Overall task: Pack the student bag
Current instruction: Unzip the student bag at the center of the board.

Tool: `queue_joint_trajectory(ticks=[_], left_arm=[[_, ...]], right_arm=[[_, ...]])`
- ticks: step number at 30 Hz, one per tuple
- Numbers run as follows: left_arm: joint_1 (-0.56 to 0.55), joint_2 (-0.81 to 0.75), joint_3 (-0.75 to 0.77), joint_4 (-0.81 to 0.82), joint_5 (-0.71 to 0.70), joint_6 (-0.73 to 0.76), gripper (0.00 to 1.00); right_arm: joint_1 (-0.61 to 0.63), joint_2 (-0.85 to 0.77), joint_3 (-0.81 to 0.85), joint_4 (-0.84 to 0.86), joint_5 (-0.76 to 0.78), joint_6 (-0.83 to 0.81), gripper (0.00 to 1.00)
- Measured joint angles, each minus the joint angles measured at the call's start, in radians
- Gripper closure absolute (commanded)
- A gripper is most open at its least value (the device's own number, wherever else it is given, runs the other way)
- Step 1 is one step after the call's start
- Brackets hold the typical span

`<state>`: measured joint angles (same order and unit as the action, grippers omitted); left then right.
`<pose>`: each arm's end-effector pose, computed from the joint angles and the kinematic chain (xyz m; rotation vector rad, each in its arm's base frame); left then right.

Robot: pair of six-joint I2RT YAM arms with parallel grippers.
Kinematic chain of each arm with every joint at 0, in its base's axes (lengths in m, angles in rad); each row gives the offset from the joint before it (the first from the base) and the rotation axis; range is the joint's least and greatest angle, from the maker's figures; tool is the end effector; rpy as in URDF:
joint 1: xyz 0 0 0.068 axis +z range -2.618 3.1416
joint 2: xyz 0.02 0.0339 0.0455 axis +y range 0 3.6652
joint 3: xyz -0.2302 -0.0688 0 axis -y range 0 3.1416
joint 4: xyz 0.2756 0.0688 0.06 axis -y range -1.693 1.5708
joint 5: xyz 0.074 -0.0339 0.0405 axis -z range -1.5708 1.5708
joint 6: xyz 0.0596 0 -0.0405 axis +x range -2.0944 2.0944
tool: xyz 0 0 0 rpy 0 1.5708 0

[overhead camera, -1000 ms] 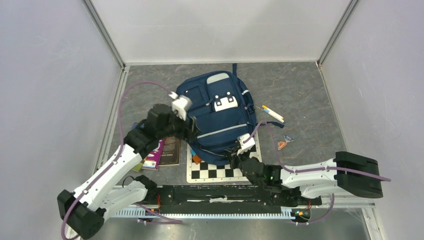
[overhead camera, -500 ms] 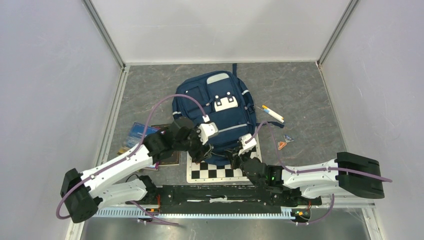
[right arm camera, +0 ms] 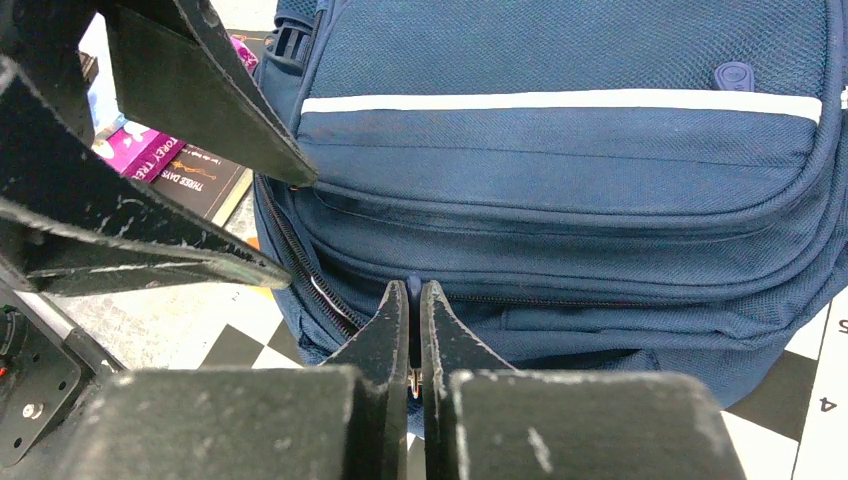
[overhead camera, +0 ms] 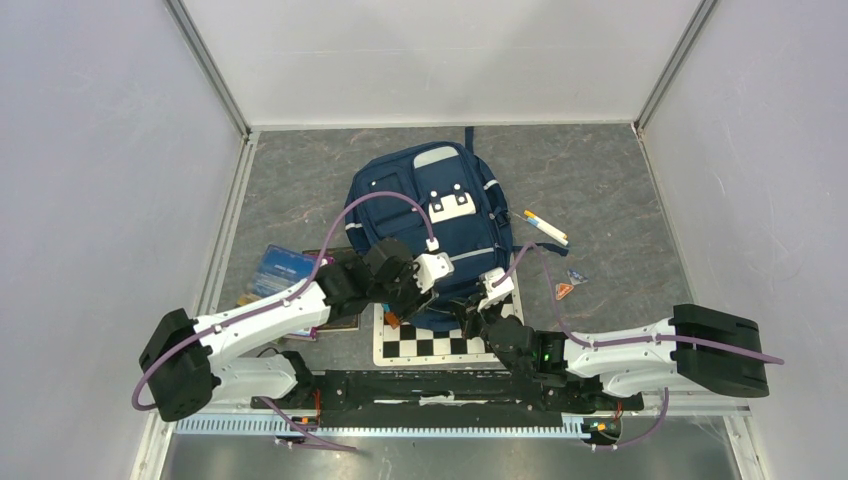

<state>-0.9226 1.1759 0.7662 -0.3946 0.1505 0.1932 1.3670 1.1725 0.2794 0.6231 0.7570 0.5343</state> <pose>0.1742 -0.2448 0.1755 1.3472 2.0196 -0.5199 0.0934 0.2496 0.1173 -0.2220 1.8027 0.6746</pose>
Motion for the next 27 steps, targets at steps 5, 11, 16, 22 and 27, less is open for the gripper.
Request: queue_joint_trajectory(ticks=[5,11,16,22,27], left_arm=[[-0.002,0.003,0.000,0.022,-0.028,0.000,0.51],[-0.004,0.003,0.000,0.040,-0.044,0.000,0.52],[-0.012,0.017,0.000,0.045,-0.034,0.000,0.52],[-0.039,0.055,0.000,0.047,-0.041,0.000,0.52],[-0.055,0.076,0.000,0.053,-0.047,0.006,0.44]], right_arm=[[0.000,0.000,-0.002,0.005,-0.001,0.000,1.00],[0.000,0.000,-0.004,0.005,-0.007,0.003,1.00],[0.000,-0.003,-0.013,0.012,-0.014,0.004,1.00],[0.000,-0.014,-0.022,0.013,-0.016,0.014,1.00],[0.000,-0.014,-0.025,0.013,-0.018,0.019,1.00]])
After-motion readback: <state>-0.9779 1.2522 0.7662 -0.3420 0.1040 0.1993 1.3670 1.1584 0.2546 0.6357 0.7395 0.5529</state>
